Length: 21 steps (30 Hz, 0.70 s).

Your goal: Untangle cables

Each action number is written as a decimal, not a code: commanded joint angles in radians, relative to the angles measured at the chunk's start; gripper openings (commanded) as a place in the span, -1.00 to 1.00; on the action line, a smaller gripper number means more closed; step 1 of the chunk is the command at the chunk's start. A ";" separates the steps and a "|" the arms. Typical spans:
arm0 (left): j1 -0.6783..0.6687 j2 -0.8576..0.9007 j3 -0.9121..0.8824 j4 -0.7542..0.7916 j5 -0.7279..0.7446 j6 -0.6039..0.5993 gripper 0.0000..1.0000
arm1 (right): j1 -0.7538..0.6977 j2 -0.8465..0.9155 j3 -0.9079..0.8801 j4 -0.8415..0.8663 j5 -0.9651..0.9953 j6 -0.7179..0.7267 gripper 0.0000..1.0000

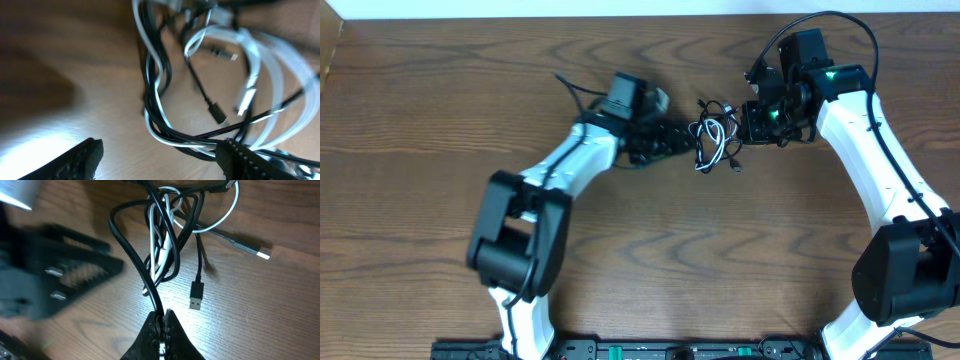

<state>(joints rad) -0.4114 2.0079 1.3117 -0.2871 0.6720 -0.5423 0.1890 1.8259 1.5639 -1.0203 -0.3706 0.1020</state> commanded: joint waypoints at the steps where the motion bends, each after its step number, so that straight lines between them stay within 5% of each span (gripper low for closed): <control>1: -0.024 0.032 0.012 0.002 0.070 -0.121 0.47 | -0.005 0.005 0.010 -0.004 -0.012 -0.017 -0.98; 10: -0.063 0.098 0.012 0.097 0.081 -0.486 -0.13 | -0.005 0.005 0.010 -0.006 0.006 -0.029 -0.98; 21: -0.125 0.146 0.012 0.122 0.042 -0.680 -0.10 | -0.006 0.005 0.010 0.002 0.006 -0.032 -0.98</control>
<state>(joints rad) -0.5327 2.1304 1.3117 -0.1654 0.7353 -1.1404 0.1886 1.8259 1.5639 -1.0199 -0.3660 0.0860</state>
